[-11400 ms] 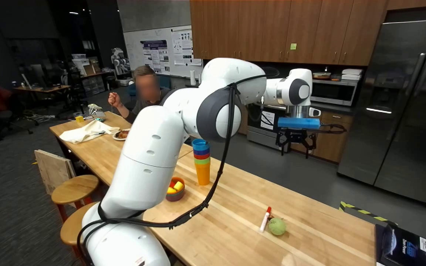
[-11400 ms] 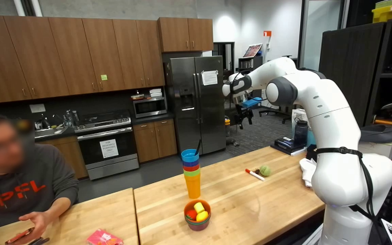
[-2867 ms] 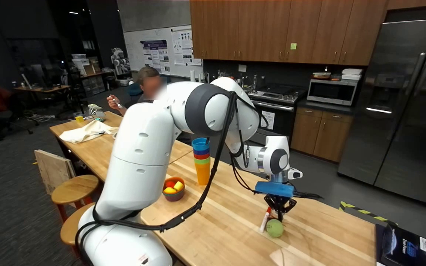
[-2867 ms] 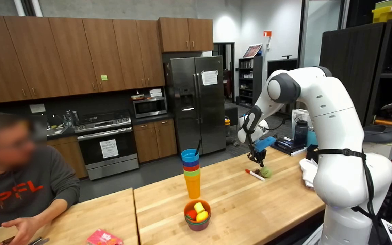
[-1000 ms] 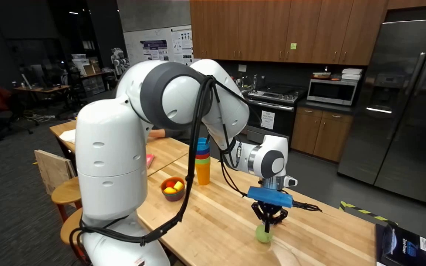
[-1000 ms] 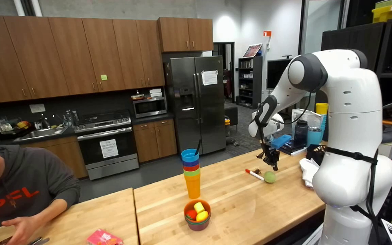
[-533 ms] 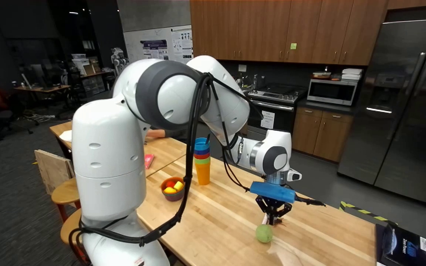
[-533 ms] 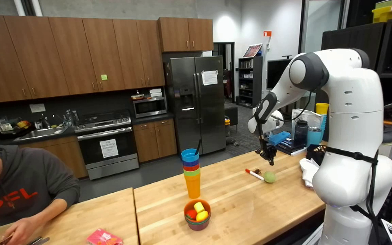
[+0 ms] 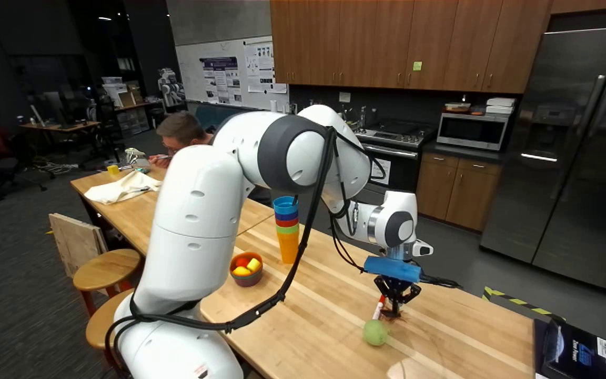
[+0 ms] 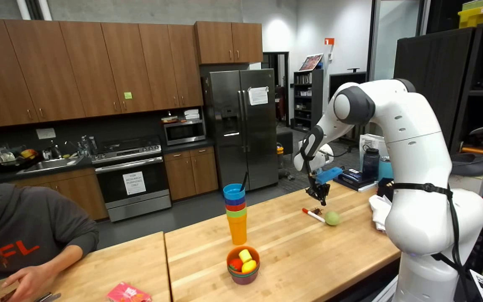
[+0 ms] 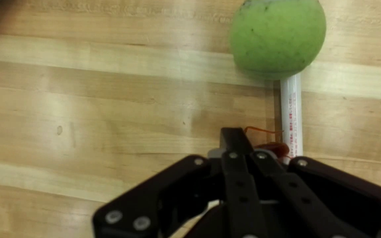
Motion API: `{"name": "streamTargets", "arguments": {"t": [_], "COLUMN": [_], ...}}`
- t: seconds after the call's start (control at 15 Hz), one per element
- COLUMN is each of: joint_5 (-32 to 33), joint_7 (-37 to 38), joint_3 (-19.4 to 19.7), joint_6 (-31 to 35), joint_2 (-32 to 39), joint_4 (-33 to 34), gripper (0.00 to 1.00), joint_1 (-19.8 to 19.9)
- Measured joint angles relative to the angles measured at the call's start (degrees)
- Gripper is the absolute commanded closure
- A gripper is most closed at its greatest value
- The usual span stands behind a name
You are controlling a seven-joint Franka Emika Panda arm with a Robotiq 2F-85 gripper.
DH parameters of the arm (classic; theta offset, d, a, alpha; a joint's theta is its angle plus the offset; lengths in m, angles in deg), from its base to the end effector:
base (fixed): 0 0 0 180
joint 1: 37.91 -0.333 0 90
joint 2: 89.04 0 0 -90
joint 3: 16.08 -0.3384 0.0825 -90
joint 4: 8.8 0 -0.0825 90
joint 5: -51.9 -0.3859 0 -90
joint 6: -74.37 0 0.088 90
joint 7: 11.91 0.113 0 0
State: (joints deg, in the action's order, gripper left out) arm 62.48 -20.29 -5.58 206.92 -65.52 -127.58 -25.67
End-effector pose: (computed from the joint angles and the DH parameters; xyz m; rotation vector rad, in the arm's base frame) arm 0.5343 -0.2272 0.2336 2.9735 -0.1565 -0.3208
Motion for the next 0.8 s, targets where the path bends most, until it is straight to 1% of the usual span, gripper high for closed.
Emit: {"name": "streamTargets", "arguments": {"t": [0.33,0.8], "joint_5": [0.0,0.0], "joint_7": [1.39,1.34], "joint_3": [-0.59,-1.16], "joint_6": [-0.87,-1.9], "joint_2": [5.14,5.15], "joint_4": [1.97,1.92], "gripper": [1.0,1.0], "joint_1": [-0.61,-1.2]}}
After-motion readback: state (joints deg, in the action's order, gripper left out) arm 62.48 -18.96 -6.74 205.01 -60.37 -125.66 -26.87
